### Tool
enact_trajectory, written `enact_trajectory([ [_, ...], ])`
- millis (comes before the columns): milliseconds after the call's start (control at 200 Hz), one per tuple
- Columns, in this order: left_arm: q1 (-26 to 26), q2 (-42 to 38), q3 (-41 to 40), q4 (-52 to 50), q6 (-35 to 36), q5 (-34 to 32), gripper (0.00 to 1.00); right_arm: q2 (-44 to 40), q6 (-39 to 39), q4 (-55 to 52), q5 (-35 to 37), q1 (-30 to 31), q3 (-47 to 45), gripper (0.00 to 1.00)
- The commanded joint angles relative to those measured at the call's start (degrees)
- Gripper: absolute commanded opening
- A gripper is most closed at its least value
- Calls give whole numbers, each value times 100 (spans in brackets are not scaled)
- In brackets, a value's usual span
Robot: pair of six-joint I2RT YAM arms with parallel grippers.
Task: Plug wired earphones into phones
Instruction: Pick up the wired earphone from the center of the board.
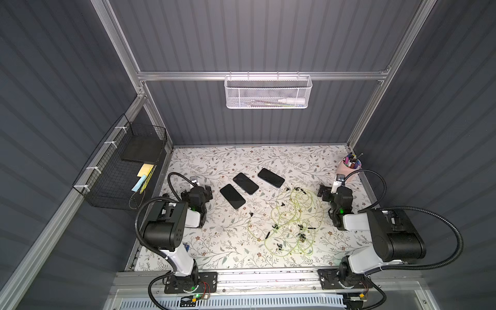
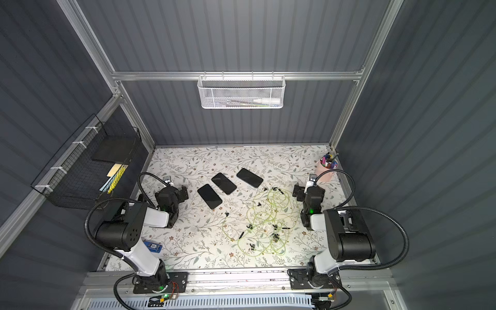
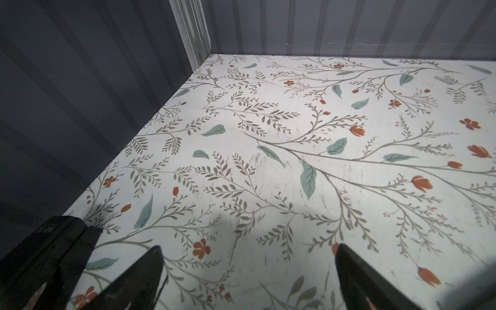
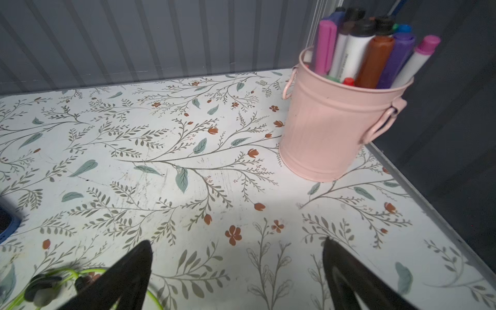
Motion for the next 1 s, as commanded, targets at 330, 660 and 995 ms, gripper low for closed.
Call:
enact_trajectory([
  [330,15,-1,-42,107,77,-2,100,-5,-46,41,75,32,56,99],
  [660,11,0,-38,108,71,10,100,7,-43,5,73,25,75,99],
  [995,-44,-949,605,-1658,167,-8,100,-978,-166,-2394,854,489,979,99],
])
